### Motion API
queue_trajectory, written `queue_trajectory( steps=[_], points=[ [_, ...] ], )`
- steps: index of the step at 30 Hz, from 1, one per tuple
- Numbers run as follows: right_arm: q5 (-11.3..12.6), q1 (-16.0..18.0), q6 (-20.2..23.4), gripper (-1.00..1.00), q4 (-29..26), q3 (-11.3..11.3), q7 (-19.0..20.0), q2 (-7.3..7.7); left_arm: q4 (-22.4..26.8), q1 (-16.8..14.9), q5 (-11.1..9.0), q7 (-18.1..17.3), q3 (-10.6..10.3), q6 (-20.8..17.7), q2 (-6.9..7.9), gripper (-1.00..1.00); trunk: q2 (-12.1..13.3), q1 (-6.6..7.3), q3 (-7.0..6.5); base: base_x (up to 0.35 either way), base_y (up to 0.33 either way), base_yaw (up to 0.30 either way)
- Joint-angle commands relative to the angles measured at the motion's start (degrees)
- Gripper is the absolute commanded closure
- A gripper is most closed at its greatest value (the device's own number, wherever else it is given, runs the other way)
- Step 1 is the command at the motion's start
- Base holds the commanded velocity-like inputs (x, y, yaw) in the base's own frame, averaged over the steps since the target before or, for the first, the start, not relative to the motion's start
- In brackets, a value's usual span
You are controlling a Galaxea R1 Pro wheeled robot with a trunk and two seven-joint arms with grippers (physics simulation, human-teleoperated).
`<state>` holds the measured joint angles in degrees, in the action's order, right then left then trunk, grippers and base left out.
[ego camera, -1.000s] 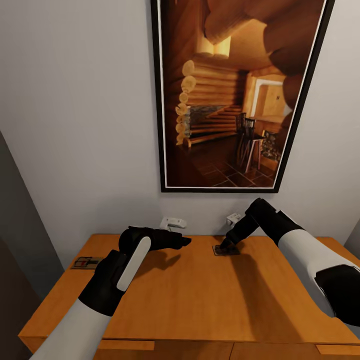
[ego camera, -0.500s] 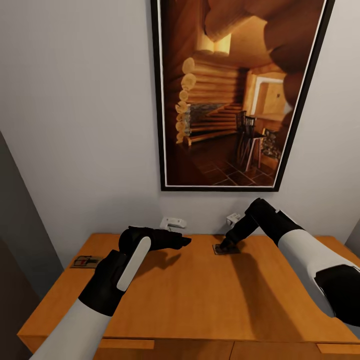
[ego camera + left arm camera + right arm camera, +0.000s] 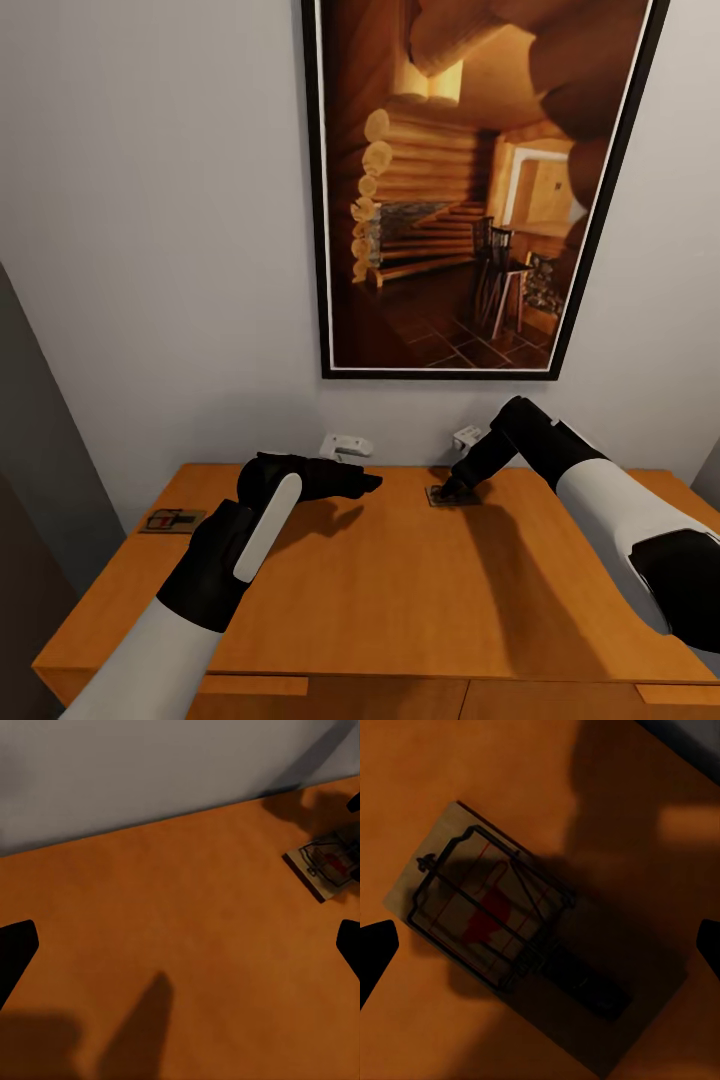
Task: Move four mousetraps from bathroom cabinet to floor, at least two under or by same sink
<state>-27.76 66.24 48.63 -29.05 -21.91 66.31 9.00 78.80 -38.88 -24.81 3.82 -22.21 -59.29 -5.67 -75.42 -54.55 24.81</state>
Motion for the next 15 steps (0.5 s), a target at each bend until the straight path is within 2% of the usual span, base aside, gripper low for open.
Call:
queue_trajectory(
  steps=[1, 15],
  points=[
    [-0.5, 0.0, 0.2, -1.0, -0.1, -0.1, 0.5, 0.05, 0.0, -0.1, -0.4, 0.4, 0.0, -0.2, 0.0, -1.0, 0.0, 0.0, 0.07, 0.0, 0.0, 0.0],
    [-0.5, 0.0, 0.2, -1.0, -0.1, -0.1, 0.5, -0.1, 0.0, -0.1, -0.5, 0.4, 0.0, -0.2, -0.03, -1.0, 0.0, 0.0, 0.07, 0.0, 0.0, 0.0]
  ],
)
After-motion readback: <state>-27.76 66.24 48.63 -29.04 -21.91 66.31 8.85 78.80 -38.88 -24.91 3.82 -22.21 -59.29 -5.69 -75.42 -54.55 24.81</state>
